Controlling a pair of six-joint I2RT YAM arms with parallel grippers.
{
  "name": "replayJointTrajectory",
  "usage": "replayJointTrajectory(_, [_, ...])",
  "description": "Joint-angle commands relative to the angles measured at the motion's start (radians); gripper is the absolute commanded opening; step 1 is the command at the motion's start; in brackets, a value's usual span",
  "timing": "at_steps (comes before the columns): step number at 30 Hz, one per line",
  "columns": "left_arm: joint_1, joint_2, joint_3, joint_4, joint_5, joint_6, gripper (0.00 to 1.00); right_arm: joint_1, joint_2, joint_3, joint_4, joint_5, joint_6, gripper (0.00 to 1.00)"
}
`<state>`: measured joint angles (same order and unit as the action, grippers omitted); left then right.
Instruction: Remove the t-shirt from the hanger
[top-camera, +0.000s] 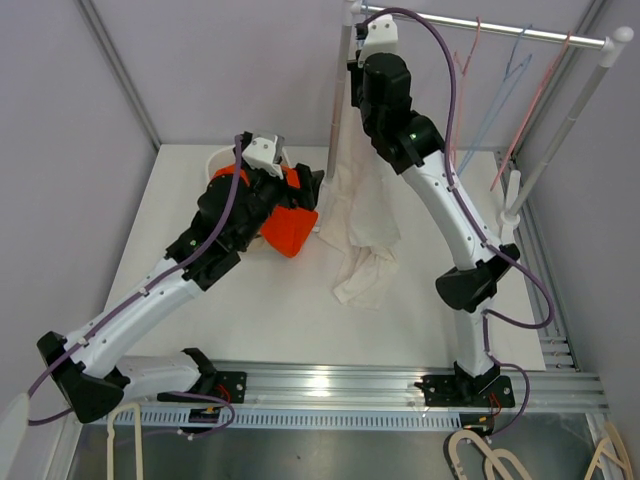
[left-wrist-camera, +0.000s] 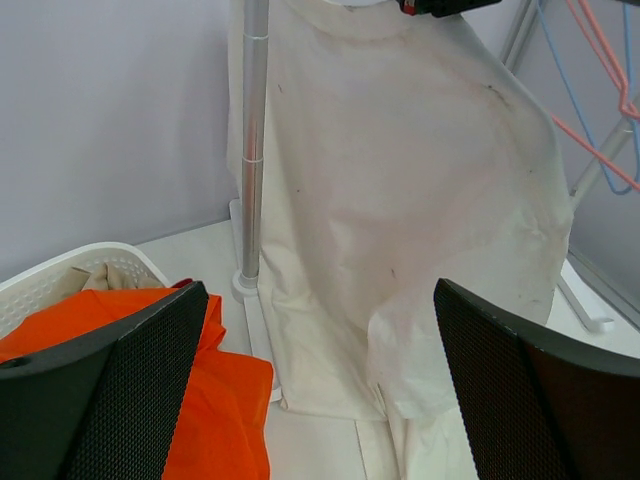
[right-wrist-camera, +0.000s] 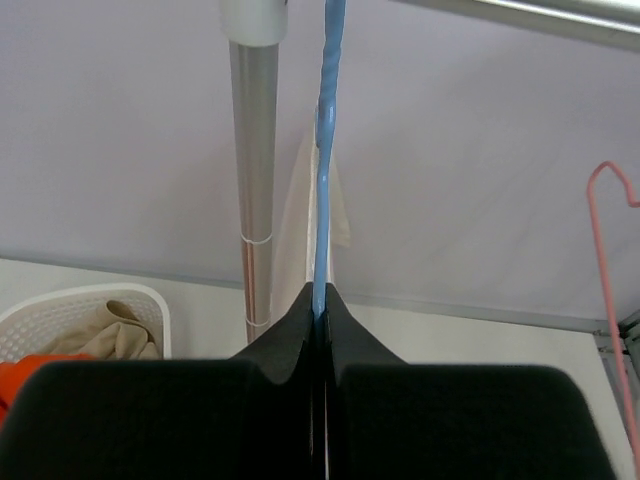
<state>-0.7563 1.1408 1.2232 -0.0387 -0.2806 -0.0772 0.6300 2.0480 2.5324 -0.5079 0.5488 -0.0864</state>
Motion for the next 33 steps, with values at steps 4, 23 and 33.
replayJointTrajectory(4, [-0.054, -0.012, 0.041, 0.066, -0.031, 0.063, 1.00, 0.022, -0.126, 0.014, 0.166, 0.076, -0.095, 0.00])
replayJointTrajectory(23, [-0.451, -0.130, -0.279, 0.482, 0.035, 0.319, 1.00, 0.233, -0.422, -0.356, 0.216, 0.445, 0.014, 0.00])
replayJointTrajectory(33, [-0.520, -0.026, -0.380, 0.695, -0.009, 0.378, 1.00, 0.341, -0.479, -0.423, 0.282, 0.542, -0.018, 0.00])
